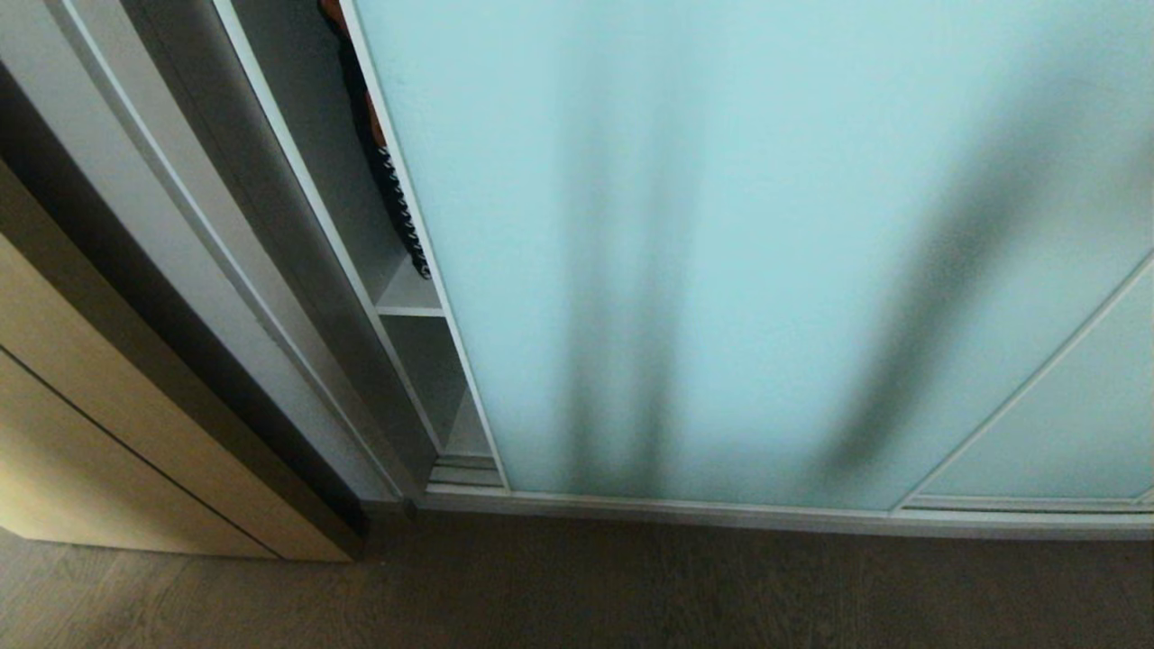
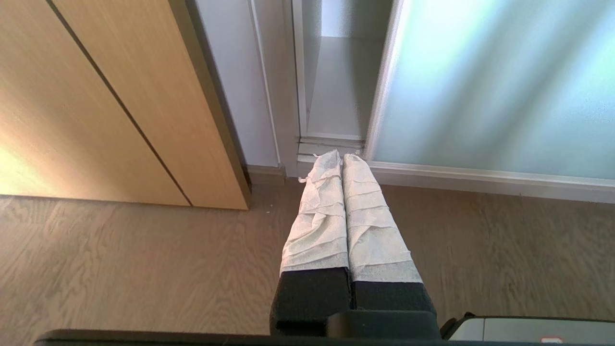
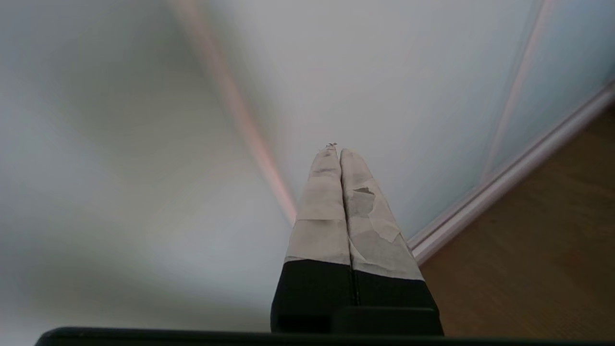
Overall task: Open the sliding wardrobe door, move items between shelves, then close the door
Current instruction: Close the door
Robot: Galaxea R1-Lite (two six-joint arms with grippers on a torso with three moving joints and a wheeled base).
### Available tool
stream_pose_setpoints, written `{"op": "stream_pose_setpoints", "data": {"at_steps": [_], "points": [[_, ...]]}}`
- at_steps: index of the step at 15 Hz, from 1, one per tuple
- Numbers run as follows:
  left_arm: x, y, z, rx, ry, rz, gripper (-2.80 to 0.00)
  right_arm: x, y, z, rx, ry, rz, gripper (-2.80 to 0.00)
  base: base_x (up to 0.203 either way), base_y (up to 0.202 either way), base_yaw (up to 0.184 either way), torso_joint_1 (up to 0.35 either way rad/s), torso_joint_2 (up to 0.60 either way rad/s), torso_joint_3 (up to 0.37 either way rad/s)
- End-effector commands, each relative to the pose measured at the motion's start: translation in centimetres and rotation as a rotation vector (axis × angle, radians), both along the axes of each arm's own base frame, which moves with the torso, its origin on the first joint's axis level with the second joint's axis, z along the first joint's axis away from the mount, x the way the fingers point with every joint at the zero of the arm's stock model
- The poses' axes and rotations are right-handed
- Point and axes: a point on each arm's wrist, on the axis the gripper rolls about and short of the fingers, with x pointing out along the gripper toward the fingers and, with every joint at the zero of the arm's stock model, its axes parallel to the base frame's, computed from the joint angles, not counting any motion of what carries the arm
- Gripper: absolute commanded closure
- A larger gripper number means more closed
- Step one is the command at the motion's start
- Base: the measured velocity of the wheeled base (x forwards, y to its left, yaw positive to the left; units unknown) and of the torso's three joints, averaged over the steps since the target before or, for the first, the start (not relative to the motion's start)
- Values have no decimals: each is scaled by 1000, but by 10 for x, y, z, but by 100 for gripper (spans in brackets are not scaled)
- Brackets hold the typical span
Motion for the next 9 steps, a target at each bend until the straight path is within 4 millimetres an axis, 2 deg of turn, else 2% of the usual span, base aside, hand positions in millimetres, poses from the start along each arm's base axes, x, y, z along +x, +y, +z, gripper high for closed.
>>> {"op": "stream_pose_setpoints", "data": {"at_steps": [1, 6, 9], "points": [[0, 0, 0, 1, 2, 0, 0, 30, -30, -14, 56, 54, 89, 0, 0, 0, 0, 0, 0, 0], [0, 0, 0, 0, 2, 0, 0, 50, -48, -24, 187, 42, 485, 0, 0, 0, 0, 0, 0, 0], [0, 0, 0, 0, 2, 0, 0, 61, -51, -34, 236, 60, 601, 0, 0, 0, 0, 0, 0, 0]]}}
